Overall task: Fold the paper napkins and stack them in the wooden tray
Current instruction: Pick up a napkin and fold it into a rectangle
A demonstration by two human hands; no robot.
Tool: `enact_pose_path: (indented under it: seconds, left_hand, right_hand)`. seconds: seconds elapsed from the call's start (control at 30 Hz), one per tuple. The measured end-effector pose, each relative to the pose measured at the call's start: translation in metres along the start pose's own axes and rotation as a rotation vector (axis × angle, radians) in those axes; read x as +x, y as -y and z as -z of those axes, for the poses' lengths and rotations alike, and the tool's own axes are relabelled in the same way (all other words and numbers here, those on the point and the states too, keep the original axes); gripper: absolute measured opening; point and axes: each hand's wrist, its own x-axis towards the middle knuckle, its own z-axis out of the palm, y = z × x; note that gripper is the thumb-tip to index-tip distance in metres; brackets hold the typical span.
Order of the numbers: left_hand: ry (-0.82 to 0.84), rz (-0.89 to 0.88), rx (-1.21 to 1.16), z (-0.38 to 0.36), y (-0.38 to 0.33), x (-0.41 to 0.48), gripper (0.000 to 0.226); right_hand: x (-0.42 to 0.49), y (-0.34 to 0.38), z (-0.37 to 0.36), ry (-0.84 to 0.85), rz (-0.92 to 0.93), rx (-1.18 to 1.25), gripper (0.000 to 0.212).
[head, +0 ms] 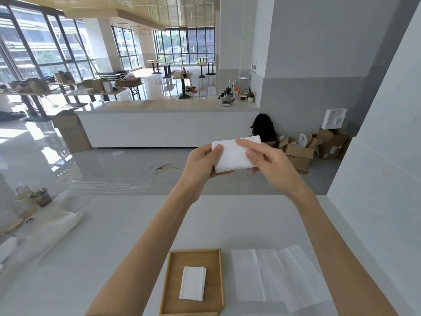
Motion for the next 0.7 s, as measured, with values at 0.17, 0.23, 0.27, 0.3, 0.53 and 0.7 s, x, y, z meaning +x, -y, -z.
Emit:
enact_pose_path:
  seconds: [0.17,0.23,0.27,0.3,0.53,0.7]
  left_hand:
    - [-0.111,0.013,-0.053,-0.012,0.009,-0.008,0.026]
    - [-0.226,-0.018,-0.006,-0.021,0.013,-0.011,0.024]
    - [-0.294,-0.064,0.066,-0.026,0.015,-0.012,0.024]
    - [-0.363,-0.138,0.17,-0.032,0.018,-0.014,0.024]
    - [-0.145,-0.773,1.09,-0.057,0.087,-0.051,0.044]
    - [-0.17,-0.908,1.359,-0.043,0.12,-0.066,0.044]
  right_hand:
    - [-0.005,-0.015,0.009,-0.209,-0.1,0.018,0.036]
    - [-0.008,-0.019,0.01,-0.387,-0.151,-0.09,0.035]
    - [-0.011,-0.018,0.009,-0.464,-0.175,-0.16,0.034]
    - [-0.015,-0.014,0.008,-0.487,-0.212,-0.184,0.033]
    - [-0.03,-0.012,-0.006,0.151,-0.665,0.777,0.06]
    - [-0.027,-0.04,-0.016,0.06,-0.766,0.744,0.041]
